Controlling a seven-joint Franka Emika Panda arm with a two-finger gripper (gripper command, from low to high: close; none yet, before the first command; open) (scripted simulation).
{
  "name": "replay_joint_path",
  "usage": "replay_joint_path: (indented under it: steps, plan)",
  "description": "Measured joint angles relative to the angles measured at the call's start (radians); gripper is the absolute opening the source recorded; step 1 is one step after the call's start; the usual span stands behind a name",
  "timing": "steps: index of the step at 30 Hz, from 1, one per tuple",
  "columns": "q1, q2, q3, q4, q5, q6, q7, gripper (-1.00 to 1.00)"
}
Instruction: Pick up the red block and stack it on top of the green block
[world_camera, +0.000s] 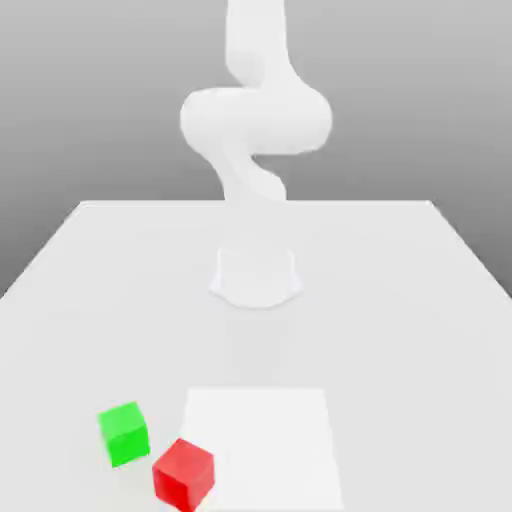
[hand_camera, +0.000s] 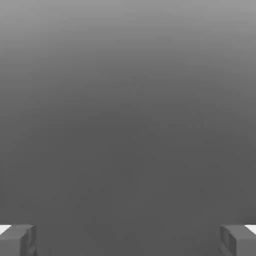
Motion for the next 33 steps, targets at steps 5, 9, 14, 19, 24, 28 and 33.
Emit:
replay_joint_path:
  steps: [5, 9, 14, 19, 24, 28, 33]
  plan:
    - [-0.045, 0.187, 0.013, -0.03, -0.015, 0.069, 0.075, 0.0]
    - [-0.071, 0.333, 0.014, -0.053, -0.028, 0.123, 0.134, 0.0]
    - [-0.099, 0.514, 0.009, -0.081, -0.039, 0.19, 0.204, 0.0]
    - [-0.126, 0.695, -0.002, -0.11, -0.034, 0.258, 0.263, 0.0]
    - [-0.142, 0.875, -0.009, -0.139, -0.005, 0.326, 0.305, 0.0]
    - [-0.144, 1.02, -0.012, -0.131, 0.009, 0.426, 0.311, 0.0]
    - [-0.144, 1.088, -0.011, -0.121, 0.01, 0.483, 0.312, -1.0]
